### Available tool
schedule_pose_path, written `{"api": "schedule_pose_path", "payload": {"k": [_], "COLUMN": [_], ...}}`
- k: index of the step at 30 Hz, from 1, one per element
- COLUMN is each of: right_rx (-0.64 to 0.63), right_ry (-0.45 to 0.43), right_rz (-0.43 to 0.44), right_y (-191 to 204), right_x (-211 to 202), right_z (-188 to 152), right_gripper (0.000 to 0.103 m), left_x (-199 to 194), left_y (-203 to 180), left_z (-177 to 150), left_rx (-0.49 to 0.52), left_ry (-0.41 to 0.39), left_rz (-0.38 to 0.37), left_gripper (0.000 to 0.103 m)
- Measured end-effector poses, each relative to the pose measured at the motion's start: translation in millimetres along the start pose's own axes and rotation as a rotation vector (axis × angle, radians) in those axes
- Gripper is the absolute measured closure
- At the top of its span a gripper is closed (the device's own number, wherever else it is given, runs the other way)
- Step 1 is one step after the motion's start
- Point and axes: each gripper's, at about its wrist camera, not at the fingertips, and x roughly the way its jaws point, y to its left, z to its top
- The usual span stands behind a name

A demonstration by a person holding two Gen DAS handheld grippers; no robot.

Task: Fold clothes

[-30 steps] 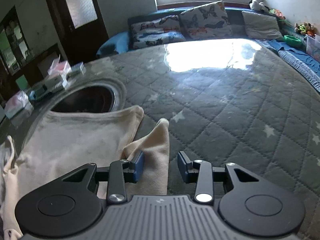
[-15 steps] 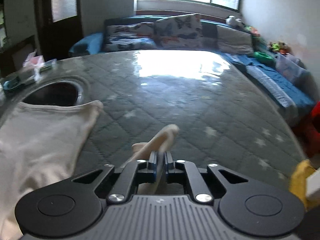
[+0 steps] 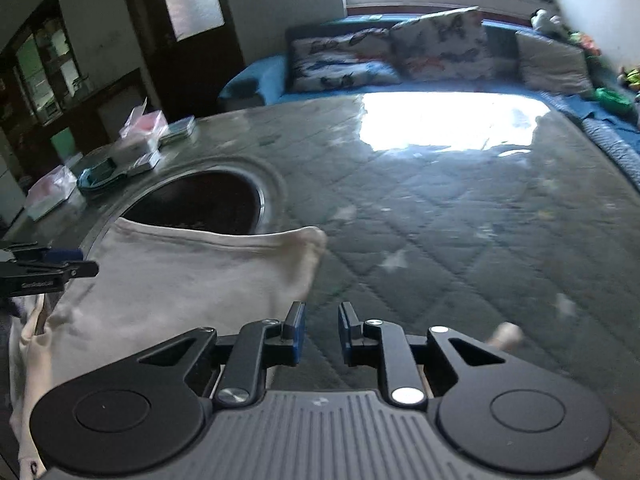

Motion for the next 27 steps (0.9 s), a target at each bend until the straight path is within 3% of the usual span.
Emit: {"api": "schedule_pose_path", "payload": {"k": [8, 9, 13, 15, 27], "right_rx": [-0.010, -0.015, -0.033, -0.045, -0.123], "right_ry": [0.061, 0.062, 0.063, 0.063, 0.031], "right_rz": [0.036, 0.037, 0.031, 0.023, -0.018], "right_y": [9, 10, 13, 15, 38], "right_x": [38, 40, 44, 46, 69], "right_z": [15, 16, 22, 24, 55], "right_gripper": [0.085, 0.086, 0.089, 0.096, 0.099], "left_x": [14, 15, 16, 18, 27], "left_y": [3, 3, 2, 3, 13], "left_z": [7, 7, 8, 8, 15], "left_rx": [-0.004, -0.001, 0.013, 0.018, 0.035], "left_ry": [-0.009, -0.012, -0.028, -0.037, -0.065], "left_rz": [-0.010, -0.012, -0.020, -0.019, 0.056], "left_gripper": [0.063, 0.065, 0.092, 0.093, 0.094]}}
